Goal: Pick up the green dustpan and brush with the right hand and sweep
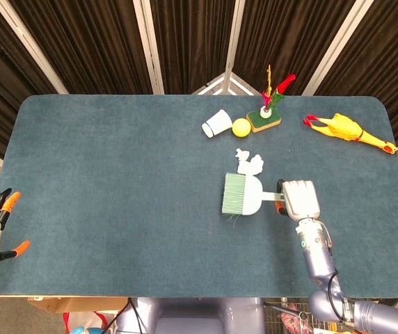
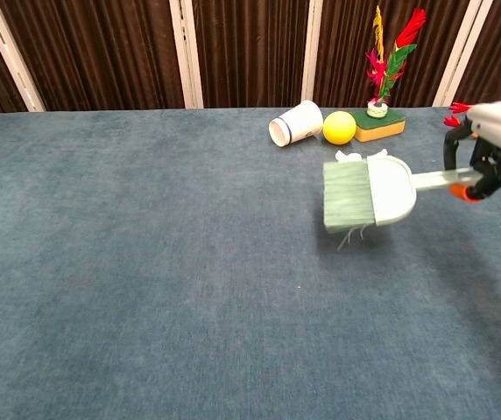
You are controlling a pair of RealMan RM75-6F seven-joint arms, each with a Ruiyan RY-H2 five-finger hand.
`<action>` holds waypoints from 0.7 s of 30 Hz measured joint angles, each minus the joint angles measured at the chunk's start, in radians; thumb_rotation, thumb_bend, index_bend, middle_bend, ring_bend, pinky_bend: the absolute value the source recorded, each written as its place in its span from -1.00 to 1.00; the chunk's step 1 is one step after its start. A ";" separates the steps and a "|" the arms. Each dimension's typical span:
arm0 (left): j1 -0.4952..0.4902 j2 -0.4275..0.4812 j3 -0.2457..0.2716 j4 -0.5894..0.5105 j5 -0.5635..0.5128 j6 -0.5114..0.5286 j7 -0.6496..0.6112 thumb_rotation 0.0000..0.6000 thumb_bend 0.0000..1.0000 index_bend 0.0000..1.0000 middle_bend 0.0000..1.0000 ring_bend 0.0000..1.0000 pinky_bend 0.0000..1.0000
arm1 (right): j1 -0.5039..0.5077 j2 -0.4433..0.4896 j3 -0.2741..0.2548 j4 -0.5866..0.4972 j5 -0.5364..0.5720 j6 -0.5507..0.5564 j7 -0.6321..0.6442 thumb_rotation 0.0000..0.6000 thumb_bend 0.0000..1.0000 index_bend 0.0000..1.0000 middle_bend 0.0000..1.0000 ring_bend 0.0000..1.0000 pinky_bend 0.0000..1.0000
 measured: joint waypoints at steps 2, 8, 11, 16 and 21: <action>-0.001 0.000 0.000 -0.001 -0.001 -0.002 0.000 1.00 -1.00 -1.00 -1.00 -1.00 -0.96 | 0.014 0.010 0.015 -0.014 0.017 -0.004 -0.013 1.00 0.19 0.52 0.89 0.97 0.69; -0.003 0.002 -0.002 -0.004 -0.006 -0.007 -0.002 1.00 -1.00 -1.00 -1.00 -1.00 -0.96 | 0.083 0.012 0.052 -0.011 0.061 -0.025 -0.077 1.00 0.19 0.52 0.89 0.97 0.69; -0.004 0.004 -0.002 -0.006 -0.009 -0.010 -0.008 1.00 -1.00 -1.00 -1.00 -1.00 -0.96 | 0.125 -0.006 0.069 0.029 0.103 -0.042 -0.108 1.00 0.19 0.52 0.89 0.97 0.69; -0.005 0.009 -0.003 -0.009 -0.013 -0.016 -0.019 1.00 -1.00 -1.00 -1.00 -1.00 -0.96 | 0.179 -0.048 0.082 0.118 0.164 -0.071 -0.159 1.00 0.20 0.52 0.89 0.97 0.69; -0.007 0.016 -0.001 -0.015 -0.010 -0.021 -0.033 1.00 -1.00 -1.00 -1.00 -1.00 -0.96 | 0.231 -0.099 0.084 0.233 0.206 -0.102 -0.193 1.00 0.19 0.52 0.89 0.97 0.69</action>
